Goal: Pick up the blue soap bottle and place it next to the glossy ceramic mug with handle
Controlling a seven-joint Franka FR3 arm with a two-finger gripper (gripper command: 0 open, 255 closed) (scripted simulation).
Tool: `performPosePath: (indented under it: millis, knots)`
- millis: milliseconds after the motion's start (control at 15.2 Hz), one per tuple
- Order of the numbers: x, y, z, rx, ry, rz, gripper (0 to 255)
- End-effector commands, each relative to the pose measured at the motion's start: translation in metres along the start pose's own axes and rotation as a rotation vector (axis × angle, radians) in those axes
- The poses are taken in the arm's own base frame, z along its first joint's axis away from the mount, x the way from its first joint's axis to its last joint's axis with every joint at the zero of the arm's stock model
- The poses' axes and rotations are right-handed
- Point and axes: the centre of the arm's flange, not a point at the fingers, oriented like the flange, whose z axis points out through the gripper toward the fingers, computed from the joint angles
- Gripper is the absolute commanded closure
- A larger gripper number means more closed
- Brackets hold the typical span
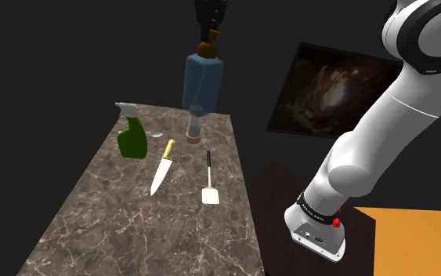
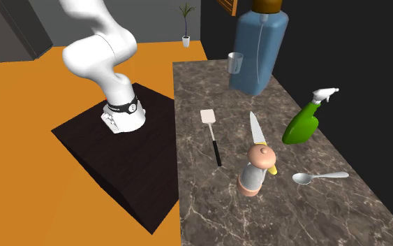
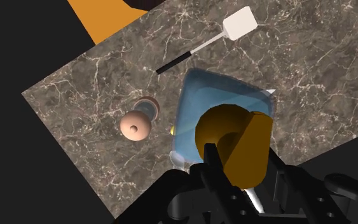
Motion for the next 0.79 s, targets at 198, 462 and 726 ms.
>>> performPosePath:
  millis: [198,462,726]
  knots:
    - [0.000,0.001,-0.026,0.000,0.000,0.000,255]
    - [0.000,0.001,-0.047,0.000,0.000,0.000,255]
    - [-0.003,-0.037,-0.040,0.000,0.000,0.000,255]
